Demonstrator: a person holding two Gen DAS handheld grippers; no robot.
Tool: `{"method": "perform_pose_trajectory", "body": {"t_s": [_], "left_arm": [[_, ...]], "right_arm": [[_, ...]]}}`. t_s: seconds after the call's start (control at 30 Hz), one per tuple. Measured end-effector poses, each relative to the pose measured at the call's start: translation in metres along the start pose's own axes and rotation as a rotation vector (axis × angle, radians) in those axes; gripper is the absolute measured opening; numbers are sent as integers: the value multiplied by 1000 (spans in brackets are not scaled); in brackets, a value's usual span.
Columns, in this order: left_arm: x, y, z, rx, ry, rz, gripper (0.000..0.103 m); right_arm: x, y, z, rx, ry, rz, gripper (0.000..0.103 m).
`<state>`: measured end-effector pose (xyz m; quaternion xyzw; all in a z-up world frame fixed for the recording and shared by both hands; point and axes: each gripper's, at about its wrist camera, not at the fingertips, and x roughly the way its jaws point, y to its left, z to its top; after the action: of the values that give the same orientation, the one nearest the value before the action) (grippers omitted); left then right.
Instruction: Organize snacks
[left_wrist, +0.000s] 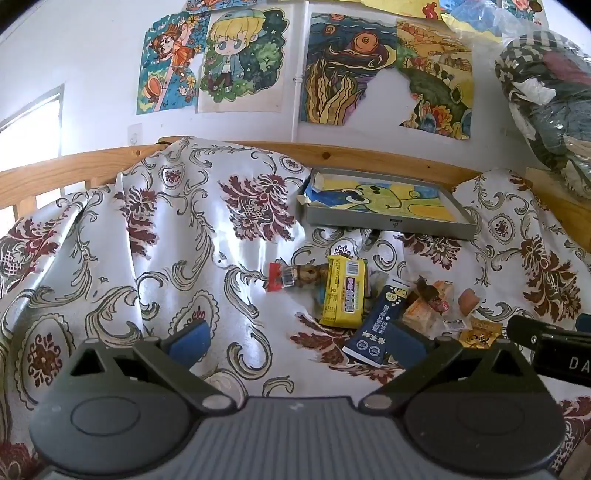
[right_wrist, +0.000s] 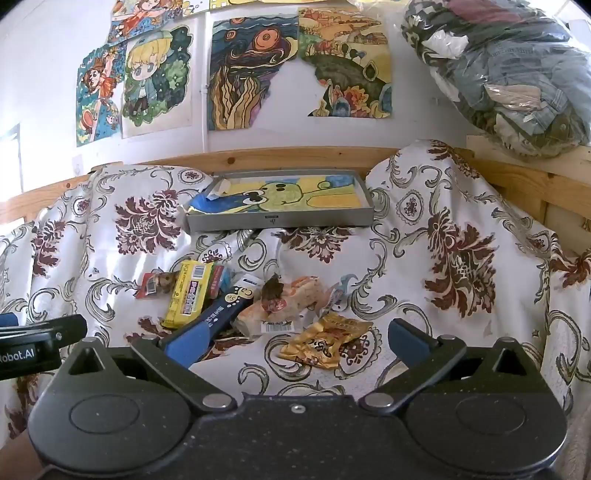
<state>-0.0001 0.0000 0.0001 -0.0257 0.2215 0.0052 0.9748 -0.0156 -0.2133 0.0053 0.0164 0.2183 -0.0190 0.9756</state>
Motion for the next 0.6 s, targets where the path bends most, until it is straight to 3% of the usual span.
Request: {"method": "perform_pose_trajectory", "body": {"t_s": [0.6], "left_arm": [[0,0,0,-2,2,-1,103]], "right_arm": [[-1,-1,0,1,0,0,102]]}}
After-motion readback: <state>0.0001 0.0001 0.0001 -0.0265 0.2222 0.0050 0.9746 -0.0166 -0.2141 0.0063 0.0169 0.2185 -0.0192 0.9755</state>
